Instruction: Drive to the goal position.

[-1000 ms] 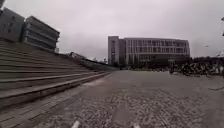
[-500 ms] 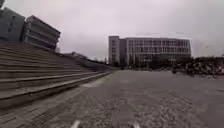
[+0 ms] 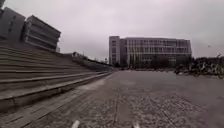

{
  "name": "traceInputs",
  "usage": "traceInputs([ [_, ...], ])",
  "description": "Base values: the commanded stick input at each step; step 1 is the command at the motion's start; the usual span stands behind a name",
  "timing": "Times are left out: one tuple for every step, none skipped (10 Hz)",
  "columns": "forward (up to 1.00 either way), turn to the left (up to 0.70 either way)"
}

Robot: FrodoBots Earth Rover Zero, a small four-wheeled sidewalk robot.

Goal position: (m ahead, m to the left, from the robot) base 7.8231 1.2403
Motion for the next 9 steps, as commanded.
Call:
traceInputs([
  [0.7, -0.22],
  [0.7, -0.1],
  [0.7, -0.25],
  [0.7, -0.34],
  [0.7, -0.34],
  [0.7, -0.34],
  [0.7, -0.17],
  [0.7, 0.01],
  [0.7, 0.01],
])
